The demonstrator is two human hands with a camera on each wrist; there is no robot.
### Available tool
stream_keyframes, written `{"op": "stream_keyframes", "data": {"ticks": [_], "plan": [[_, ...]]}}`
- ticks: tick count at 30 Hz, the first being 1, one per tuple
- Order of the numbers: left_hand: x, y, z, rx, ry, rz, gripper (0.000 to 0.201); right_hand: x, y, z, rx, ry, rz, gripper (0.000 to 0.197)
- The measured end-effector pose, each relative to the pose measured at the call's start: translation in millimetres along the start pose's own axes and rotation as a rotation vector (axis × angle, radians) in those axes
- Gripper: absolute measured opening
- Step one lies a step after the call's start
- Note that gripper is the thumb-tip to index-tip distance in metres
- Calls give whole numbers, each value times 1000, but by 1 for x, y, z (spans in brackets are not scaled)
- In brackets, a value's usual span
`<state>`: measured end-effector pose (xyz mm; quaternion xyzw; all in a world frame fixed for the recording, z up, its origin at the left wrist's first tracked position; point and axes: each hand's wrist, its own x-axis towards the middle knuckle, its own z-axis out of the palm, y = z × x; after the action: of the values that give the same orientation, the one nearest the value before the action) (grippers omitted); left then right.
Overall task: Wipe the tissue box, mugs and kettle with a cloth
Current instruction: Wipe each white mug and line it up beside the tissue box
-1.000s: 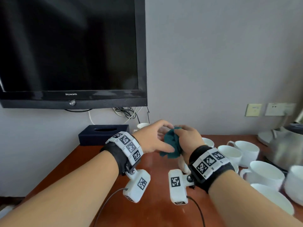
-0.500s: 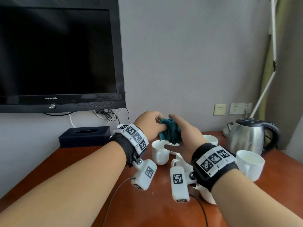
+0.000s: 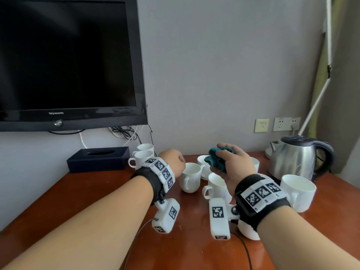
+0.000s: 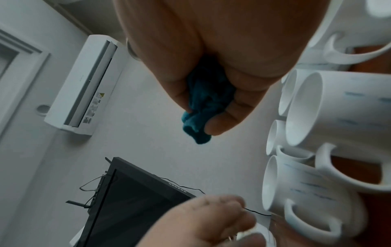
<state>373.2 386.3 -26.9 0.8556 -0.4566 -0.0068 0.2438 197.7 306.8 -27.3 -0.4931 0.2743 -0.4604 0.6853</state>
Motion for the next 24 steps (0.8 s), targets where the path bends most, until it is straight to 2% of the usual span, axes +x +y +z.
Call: {"op": "stream_keyframes", "data": {"ticks": [3,7,12,16,20,24], "plan": [[3,-12,23,111,-84,-128,22,1,5,1,-20,-2,-4,19],[7,-13,38,91,-164,-211,28,1,9,1,-21,-28,4,20],[10,-17,48,51,-235,-236,37,1,18,1,8,-50,38,18],[8,-21,60,35,-259,-206,32,-1,23,-1,-1,-60,59,19],[9,-21,63,44,-234,-201,18,0,26,-1,-3,-77,79,18],[10,-20,62,47,-227,-245,22,-2,28,3,-18,-117,56,24]]}}
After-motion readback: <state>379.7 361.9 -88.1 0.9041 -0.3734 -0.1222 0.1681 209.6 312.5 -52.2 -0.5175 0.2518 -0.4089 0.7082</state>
